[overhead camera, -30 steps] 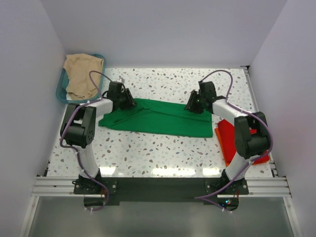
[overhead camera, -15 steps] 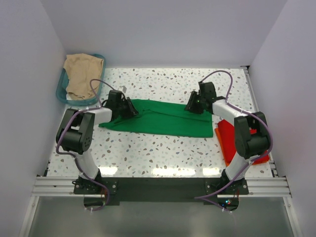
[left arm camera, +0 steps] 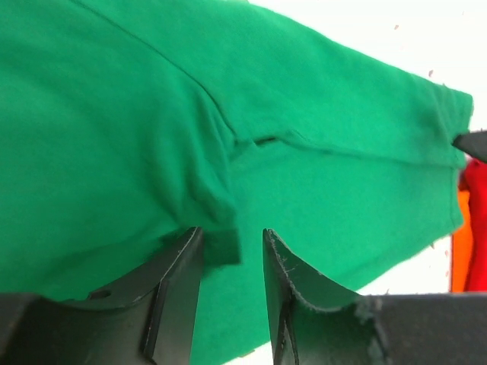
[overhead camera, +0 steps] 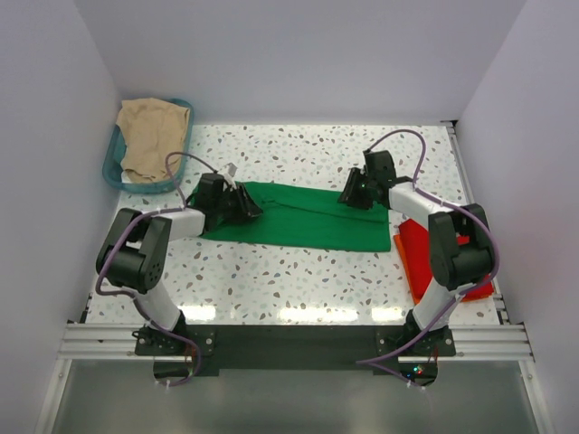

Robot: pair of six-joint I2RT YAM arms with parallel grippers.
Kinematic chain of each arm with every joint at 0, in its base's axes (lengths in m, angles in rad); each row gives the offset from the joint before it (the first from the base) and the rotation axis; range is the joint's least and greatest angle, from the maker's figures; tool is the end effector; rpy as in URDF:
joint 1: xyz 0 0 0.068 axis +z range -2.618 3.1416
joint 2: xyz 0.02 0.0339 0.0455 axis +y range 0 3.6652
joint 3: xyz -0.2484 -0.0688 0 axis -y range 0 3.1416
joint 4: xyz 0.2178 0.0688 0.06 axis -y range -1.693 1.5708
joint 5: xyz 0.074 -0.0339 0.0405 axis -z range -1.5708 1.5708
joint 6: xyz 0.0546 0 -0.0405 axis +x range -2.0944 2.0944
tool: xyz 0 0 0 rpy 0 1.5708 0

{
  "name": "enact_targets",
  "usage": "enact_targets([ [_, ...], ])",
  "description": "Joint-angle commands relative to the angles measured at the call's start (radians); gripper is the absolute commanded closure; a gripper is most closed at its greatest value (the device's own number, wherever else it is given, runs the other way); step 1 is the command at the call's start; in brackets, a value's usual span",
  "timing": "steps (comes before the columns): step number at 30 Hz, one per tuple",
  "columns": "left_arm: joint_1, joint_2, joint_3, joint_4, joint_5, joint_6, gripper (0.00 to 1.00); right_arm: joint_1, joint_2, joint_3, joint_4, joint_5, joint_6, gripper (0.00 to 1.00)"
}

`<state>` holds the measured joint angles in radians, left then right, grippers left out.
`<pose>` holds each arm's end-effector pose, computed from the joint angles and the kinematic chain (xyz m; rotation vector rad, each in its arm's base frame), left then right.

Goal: Fold and stack the t-shirts
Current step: Fold the tshirt

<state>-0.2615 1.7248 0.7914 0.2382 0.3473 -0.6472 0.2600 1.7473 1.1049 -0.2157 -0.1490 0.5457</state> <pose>0.3161 -0.1038 0.1393 -0.2622 2.3537 -0.8569 0.3435 0.0998 0.1788 0.2860 2.4744 0.5343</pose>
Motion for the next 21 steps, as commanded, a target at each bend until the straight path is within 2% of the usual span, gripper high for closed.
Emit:
enact_targets([
  [1, -0.022, -0.054, -0.046, 0.111, 0.076, -0.032, 0.58, -0.002, 0.008, 0.015, 0.03, 0.009, -0.01, 0.61],
  [6, -0.031, -0.128, -0.093, 0.136, 0.096, -0.054, 0.55, -0.002, 0.011, 0.018, 0.024, 0.014, -0.016, 0.61],
  [8, -0.03, -0.181, -0.09, 0.098, 0.053, -0.057, 0.55, -0.002, 0.012, 0.024, 0.013, 0.02, -0.018, 0.61],
  [12, -0.028, -0.286, -0.063, -0.002, -0.098, -0.077, 0.57, -0.001, 0.015, 0.042, -0.01, 0.034, -0.032, 0.61],
  [13, -0.028, -0.295, -0.048, -0.051, -0.19, -0.081, 0.58, -0.002, 0.014, 0.05, -0.016, 0.042, -0.033, 0.61],
  [17, -0.019, -0.251, 0.022, -0.187, -0.375, -0.101, 0.63, -0.002, 0.018, 0.062, -0.03, 0.042, -0.038, 0.61],
  [21, -0.004, -0.147, 0.045, -0.218, -0.393, -0.114, 0.74, -0.002, 0.021, 0.067, -0.036, 0.037, -0.041, 0.61],
])
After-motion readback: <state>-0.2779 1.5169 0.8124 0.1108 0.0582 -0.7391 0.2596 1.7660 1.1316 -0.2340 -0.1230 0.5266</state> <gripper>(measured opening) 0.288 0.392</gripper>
